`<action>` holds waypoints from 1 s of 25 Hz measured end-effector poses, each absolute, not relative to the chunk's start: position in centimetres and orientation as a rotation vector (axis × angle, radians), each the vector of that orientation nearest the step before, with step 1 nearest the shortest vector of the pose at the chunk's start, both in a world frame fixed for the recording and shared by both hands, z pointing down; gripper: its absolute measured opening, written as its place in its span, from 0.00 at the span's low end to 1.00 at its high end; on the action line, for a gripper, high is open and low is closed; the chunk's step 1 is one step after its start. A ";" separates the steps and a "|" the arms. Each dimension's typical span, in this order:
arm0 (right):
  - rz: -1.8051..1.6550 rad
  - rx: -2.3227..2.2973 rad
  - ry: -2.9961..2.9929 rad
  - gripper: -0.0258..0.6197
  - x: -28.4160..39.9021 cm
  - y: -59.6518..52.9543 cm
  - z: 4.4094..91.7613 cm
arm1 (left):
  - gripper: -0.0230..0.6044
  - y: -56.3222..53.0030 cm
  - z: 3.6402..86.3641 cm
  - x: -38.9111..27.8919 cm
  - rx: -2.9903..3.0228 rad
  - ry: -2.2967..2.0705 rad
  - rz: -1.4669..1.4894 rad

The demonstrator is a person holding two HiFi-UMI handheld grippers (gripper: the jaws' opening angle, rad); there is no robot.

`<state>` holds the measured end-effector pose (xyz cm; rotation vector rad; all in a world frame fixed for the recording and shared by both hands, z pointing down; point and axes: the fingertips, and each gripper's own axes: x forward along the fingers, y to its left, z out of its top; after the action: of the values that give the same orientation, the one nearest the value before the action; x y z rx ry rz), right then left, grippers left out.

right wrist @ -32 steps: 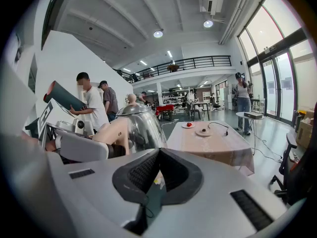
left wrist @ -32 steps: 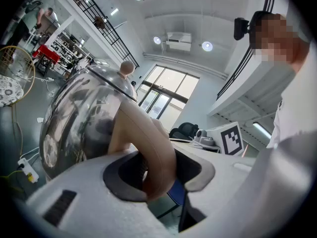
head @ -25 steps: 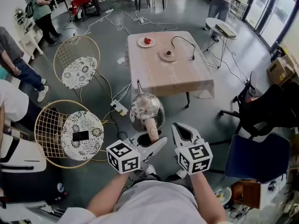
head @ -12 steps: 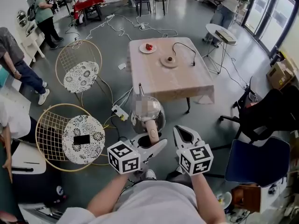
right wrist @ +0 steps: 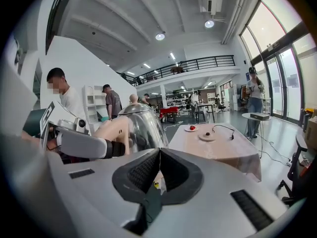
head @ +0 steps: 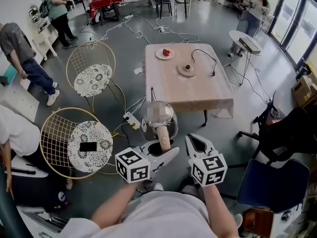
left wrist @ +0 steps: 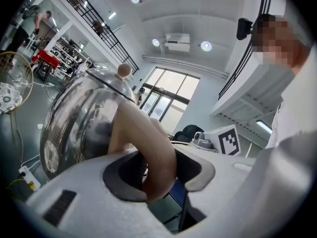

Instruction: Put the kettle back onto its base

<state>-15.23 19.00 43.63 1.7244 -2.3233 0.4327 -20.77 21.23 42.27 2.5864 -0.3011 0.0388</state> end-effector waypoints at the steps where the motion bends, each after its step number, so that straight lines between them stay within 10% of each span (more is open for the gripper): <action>1: 0.436 1.715 -2.331 0.05 -14.7 18.6 43.8 | 0.28 20.9 42.3 -20.3 2.585 -0.310 0.038; 25: 0.456 1.499 -2.481 0.05 1.4 9.3 43.3 | 0.28 12.5 41.7 -4.4 2.499 -0.554 -0.017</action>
<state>1.36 9.27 43.29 1.4986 -2.4805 0.4563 -4.42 12.46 41.71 2.4991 -0.5545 -0.0174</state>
